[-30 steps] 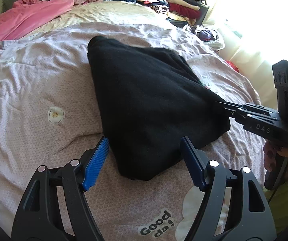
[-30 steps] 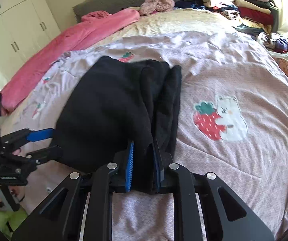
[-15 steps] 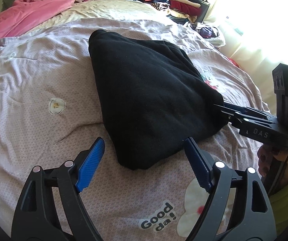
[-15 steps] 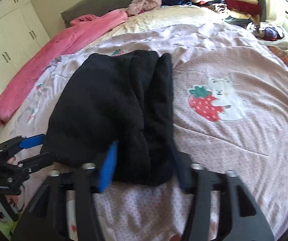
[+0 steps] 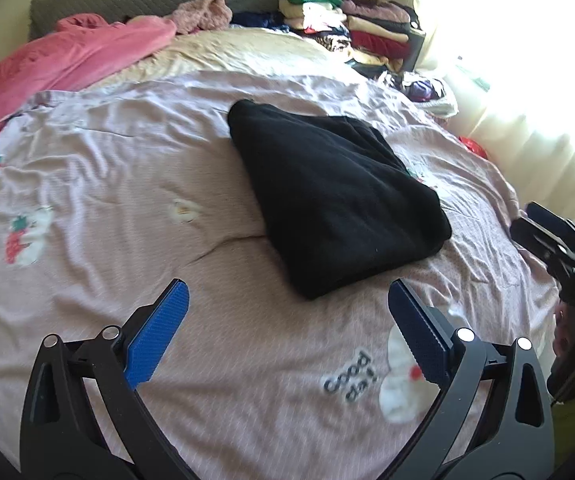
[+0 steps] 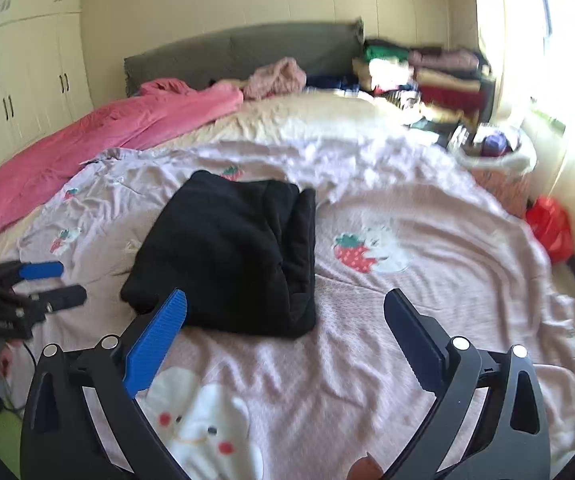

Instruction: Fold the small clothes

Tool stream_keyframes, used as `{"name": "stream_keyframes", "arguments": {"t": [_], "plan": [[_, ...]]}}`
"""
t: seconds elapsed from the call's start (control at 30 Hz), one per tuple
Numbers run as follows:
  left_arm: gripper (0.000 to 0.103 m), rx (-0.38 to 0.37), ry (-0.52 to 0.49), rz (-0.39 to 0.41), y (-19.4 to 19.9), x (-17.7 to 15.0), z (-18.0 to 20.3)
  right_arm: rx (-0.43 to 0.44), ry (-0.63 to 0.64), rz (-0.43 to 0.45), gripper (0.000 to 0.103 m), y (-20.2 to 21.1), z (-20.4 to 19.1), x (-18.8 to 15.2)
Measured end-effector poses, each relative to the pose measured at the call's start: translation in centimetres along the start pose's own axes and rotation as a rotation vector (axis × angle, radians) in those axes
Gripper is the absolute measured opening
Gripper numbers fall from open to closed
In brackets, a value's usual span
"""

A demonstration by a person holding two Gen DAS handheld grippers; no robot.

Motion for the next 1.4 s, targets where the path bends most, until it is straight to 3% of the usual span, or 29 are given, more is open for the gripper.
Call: {"name": "stream_keyframes", "arguments": {"t": [0.37, 0.8, 1.4], "plan": [[0.094, 0.044, 0.040, 0.051, 5.4, -4.5, -3.4, -0.084, 0.017, 0.098, 0.099, 4.7, -5.3, -4.1], [0.094, 0.072, 0.035, 0.046, 6.6, -7.6, -4.2, -0.101, 0.033, 0.051, 0.099, 4.7, -7.7, -7.0], [0.094, 0.100, 0.047, 0.039, 7.1, -8.4, -4.4, -0.058, 0.008, 0.032, 0.099, 4.4, -8.4, -8.2]]}}
Point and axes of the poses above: each gripper's, at about its wrist camera, not at the fingertips, and y roughly against the way its jaws point, z to its right, x to its top, the point moved 3 cm from there along -y, roughly the way its jaws point, and after that the axes turned 15 degrees about x, right-handed, at the moved point
